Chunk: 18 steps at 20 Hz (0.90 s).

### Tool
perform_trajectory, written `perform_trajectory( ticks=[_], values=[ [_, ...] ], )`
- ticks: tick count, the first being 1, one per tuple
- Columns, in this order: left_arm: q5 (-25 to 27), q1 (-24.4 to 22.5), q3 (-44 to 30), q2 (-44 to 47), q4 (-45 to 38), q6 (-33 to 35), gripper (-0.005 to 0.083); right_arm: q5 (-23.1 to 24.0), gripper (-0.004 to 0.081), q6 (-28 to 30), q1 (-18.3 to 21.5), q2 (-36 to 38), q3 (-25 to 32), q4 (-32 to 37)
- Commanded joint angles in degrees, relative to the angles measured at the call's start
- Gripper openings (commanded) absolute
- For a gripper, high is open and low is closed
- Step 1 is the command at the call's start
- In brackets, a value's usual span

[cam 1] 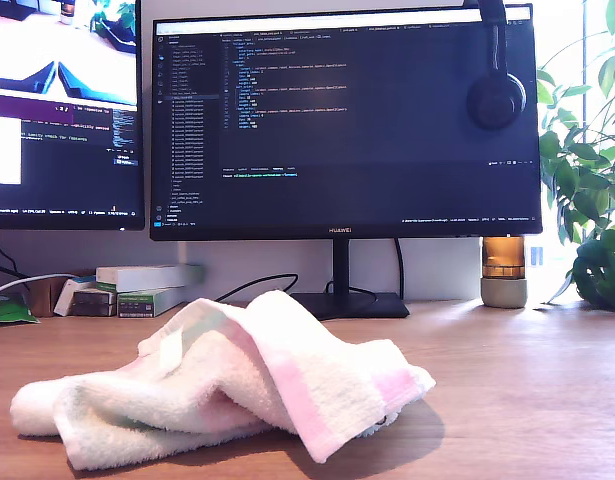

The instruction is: Fold the tea towel to a neat square and place it to the right

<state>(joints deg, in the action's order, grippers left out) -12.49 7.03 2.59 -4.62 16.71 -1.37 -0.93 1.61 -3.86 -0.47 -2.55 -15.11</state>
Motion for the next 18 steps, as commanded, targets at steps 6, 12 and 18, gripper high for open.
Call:
perform_trajectory(
  ticks=[6,12,18],
  values=[
    [0.11,0.00,-0.59,-0.15,-8.66,1.38,-0.0019,-0.61,-0.0013,-0.28,-0.26,0.37,0.28,3.65],
    [-6.32,0.13,-0.44,-0.20,-15.13,-0.04,-0.0019,-9.22,-0.0013,-9.90,-0.26,0.37,0.17,10.97],
    [-8.68,0.66,2.34,-0.81,-18.05,-6.29,-0.0019,-18.36,-0.0013,-15.91,-0.26,0.35,-2.03,9.97]
  ],
)
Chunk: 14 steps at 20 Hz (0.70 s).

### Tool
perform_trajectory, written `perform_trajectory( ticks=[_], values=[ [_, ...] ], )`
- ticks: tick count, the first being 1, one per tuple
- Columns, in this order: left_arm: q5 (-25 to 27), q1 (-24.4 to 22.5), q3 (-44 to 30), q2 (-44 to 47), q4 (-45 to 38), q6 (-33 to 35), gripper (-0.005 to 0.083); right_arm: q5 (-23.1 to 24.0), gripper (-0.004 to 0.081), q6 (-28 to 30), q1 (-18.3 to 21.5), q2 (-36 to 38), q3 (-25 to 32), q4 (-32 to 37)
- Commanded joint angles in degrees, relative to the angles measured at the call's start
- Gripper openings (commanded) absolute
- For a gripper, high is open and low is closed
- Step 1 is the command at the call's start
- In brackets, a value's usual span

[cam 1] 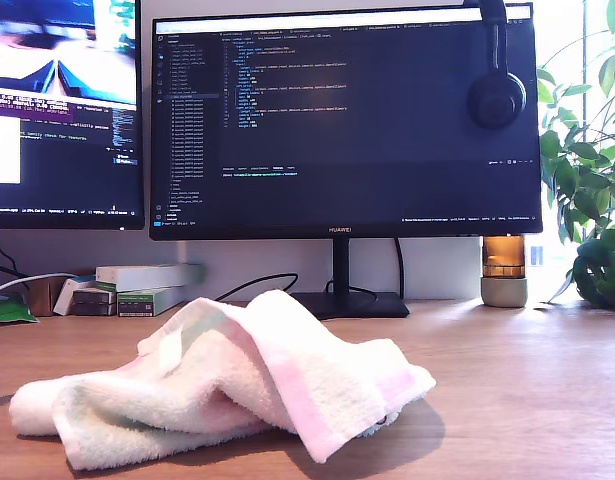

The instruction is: Fold the tea towel to a neat square and place it to the right

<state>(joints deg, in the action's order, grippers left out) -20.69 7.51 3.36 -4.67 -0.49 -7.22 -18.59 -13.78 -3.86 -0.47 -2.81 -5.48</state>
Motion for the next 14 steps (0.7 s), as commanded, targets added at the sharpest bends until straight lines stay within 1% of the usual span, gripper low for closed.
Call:
perform_trajectory(
  ticks=[1,4,5,7,9,11,12,13,14],
  values=[
    [-1.84,0.17,2.23,-1.55,-0.90,-0.61,-0.0019,-1.84,-0.0013,-0.52,-0.26,0.22,-2.54,-0.24],
    [-7.50,0.79,4.13,-5.46,-1.53,-2.10,-0.0019,-5.70,-0.0013,-1.51,-0.28,-1.68,-4.83,-1.73],
    [-9.73,1.18,4.96,-7.13,-2.19,-2.43,-0.0019,-7.63,-0.0013,-1.77,-0.28,-2.82,-5.68,-2.23],
    [-13.92,2.12,7.48,-11.17,-2.51,-2.40,-0.0019,-10.78,-0.0013,-2.82,-0.33,-6.10,-8.11,-3.93],
    [-16.96,3.15,10.19,-15.47,-2.27,-2.23,-0.0019,-15.06,-0.0013,-2.78,-0.44,-10.19,-11.02,-6.51],
    [-18.82,4.26,14.14,-20.39,1.51,3.54,-0.0019,-20.11,-0.0013,-2.14,-1.27,-15.04,-14.43,-9.40],
    [-19.58,4.79,16.48,-22.80,4.90,9.16,-0.0019,-21.92,-0.0013,-0.11,-2.01,-17.59,-15.89,-11.26],
    [-19.58,5.35,18.56,-25.57,8.31,15.02,-0.0019,-22.67,-0.0013,2.64,-3.04,-19.87,-17.33,-13.38],
    [-19.56,6.01,20.85,-28.39,11.91,19.06,-0.0019,-22.80,-0.0013,5.70,-4.50,-22.47,-18.51,-15.28]
  ],
)
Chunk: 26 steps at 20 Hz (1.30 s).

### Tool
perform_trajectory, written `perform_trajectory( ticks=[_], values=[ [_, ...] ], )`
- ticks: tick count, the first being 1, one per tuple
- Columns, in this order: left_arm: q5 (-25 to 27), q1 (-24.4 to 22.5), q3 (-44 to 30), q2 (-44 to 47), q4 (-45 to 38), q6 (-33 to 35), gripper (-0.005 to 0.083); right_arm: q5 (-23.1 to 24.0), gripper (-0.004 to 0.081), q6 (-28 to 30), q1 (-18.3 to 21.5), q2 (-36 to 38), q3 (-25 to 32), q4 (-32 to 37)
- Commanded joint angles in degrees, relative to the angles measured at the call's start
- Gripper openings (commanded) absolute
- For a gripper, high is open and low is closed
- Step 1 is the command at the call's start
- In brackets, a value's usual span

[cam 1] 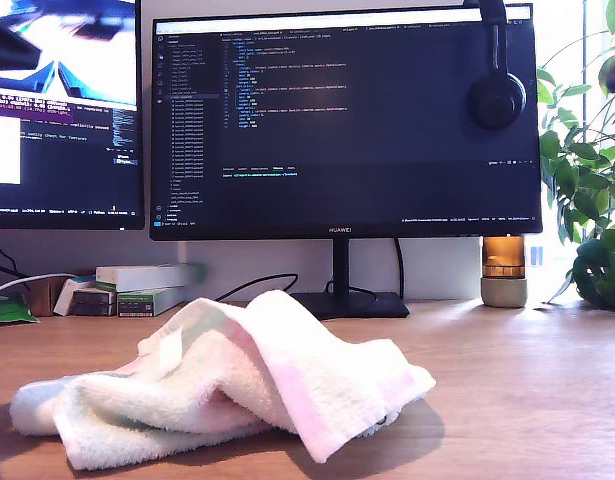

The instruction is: Fold the tea towel to a neat square and place it to the right

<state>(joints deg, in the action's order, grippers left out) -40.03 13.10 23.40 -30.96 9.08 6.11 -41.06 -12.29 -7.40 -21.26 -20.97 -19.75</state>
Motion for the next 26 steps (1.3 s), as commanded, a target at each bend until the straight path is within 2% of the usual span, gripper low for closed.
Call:
perform_trajectory(
  ticks=[1,2,3,6,9,11,15,17,18,19,22,26],
  values=[
    [0.04,1.14,3.23,-4.94,6.03,10.99,-0.0019,-0.24,-0.0013,6.60,-2.64,-3.91,-1.22,-2.67],
    [0.83,1.90,5.68,-8.33,9.73,18.67,-0.0019,0.87,-0.0013,8.81,-4.72,-5.99,-1.95,-4.13],
    [2.08,2.78,7.67,-11.30,12.79,21.66,-0.0019,2.56,-0.0013,10.03,-6.91,-8.00,-2.47,-5.29],
    [8.48,6.16,11.96,-20.46,19.61,38.34,-0.0019,8.37,-0.0009,11.10,-15.10,-13.09,-2.71,-4.90],
    [12.87,9.79,13.22,-28.92,16.70,45.46,0.0006,14.19,0.0006,11.30,-22.21,-16.70,-2.71,-2.89],
    [15.32,10.86,13.62,-34.18,13.00,47.43,0.0090,16.31,0.0006,11.26,-25.38,-18.47,-2.71,-1.77],
    [17.57,11.82,16.09,-41.86,8.85,48.33,0.0212,16.63,0.0006,10.80,-28.94,-20.55,-2.71,-0.70],
    [17.53,11.82,18.62,-44.87,8.37,48.33,0.0275,16.72,0.0072,10.80,-30.60,-21.29,-2.71,-0.66],
    [17.53,11.82,19.98,-46.18,8.44,48.28,0.0274,17.64,0.0129,9.94,-31.54,-21.75,-2.71,-0.66],
    [17.40,11.82,21.31,-47.56,8.41,48.30,0.0274,19.23,0.0151,8.41,-32.44,-22.27,-2.71,-0.61],
    [16.90,11.91,24.57,-51.06,9.77,48.35,0.0270,22.32,0.0154,6.23,-35.08,-24.04,-2.71,-0.04],
    [16.37,13.57,27.28,-54.10,14.95,48.52,0.0269,22.69,0.0159,6.27,-36.85,-25.40,-2.73,1.64]
  ],
)
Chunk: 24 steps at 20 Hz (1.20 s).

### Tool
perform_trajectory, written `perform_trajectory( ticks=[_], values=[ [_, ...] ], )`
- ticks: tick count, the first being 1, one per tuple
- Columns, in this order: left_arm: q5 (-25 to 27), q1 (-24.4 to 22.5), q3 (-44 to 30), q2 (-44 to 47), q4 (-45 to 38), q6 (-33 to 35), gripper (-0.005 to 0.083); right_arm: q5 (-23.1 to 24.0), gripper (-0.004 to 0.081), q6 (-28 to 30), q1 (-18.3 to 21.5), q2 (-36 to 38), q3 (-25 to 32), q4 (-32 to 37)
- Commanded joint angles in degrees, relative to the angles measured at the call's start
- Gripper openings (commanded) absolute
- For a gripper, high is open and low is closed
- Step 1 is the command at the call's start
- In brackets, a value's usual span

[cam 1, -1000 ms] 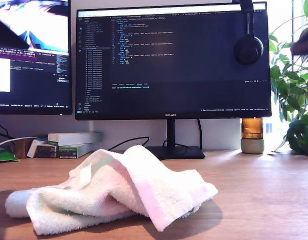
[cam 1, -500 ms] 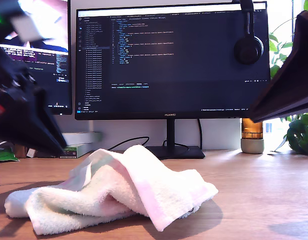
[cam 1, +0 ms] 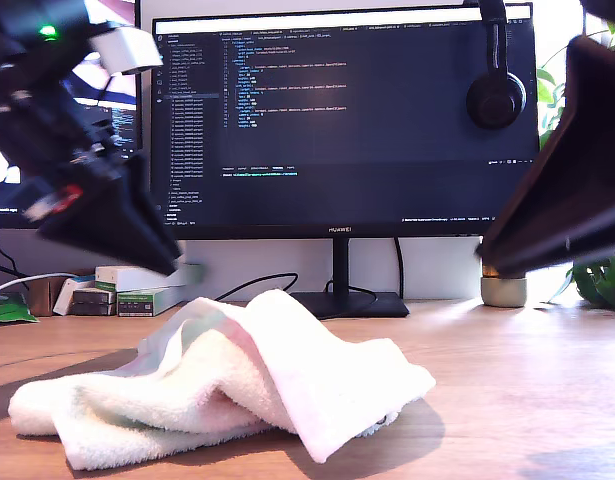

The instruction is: Fold the tea towel to a neat square and place it to the right

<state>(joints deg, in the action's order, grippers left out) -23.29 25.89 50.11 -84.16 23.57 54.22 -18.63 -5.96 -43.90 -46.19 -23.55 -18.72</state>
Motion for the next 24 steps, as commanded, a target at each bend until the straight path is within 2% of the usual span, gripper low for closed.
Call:
perform_trajectory(
  ticks=[1,6,11,12,14,16,20,24],
  values=[
    [-0.35,1.25,0.79,-1.31,1.60,1.11,0.0269,0.57,0.0159,-0.07,-0.33,-0.59,-0.15,0.98],
    [1.38,2.95,0.92,-3.74,1.40,5.01,0.0270,1.22,0.0159,-0.11,-0.35,-1.27,-0.15,2.12],
    [2.89,3.02,1.03,-6.23,0.59,5.84,0.0256,0.55,0.0160,-0.46,-0.52,-1.60,-0.15,2.21],
    [2.89,3.06,1.20,-6.23,0.44,5.84,0.0192,0.59,0.0164,-1.49,-1.11,-1.60,-0.15,2.25],
    [2.84,3.37,2.43,-6.19,2.03,5.64,0.0007,0.94,0.0199,-2.99,-3.15,-1.77,-0.15,3.21],
    [2.82,4.02,4.55,-6.19,5.29,4.13,-0.0024,1.53,0.0224,-3.67,-5.88,-2.78,-0.15,5.97],
    [2.78,5.62,9.31,-6.19,12.00,-1.20,-0.0024,7.65,0.0329,-0.55,-11.37,-7.48,-0.15,12.24],
    [1.84,7.85,12.76,-6.16,17.00,-5.60,-0.0024,15.10,0.0336,0.24,-13.14,-12.66,-0.15,13.25]
  ],
)
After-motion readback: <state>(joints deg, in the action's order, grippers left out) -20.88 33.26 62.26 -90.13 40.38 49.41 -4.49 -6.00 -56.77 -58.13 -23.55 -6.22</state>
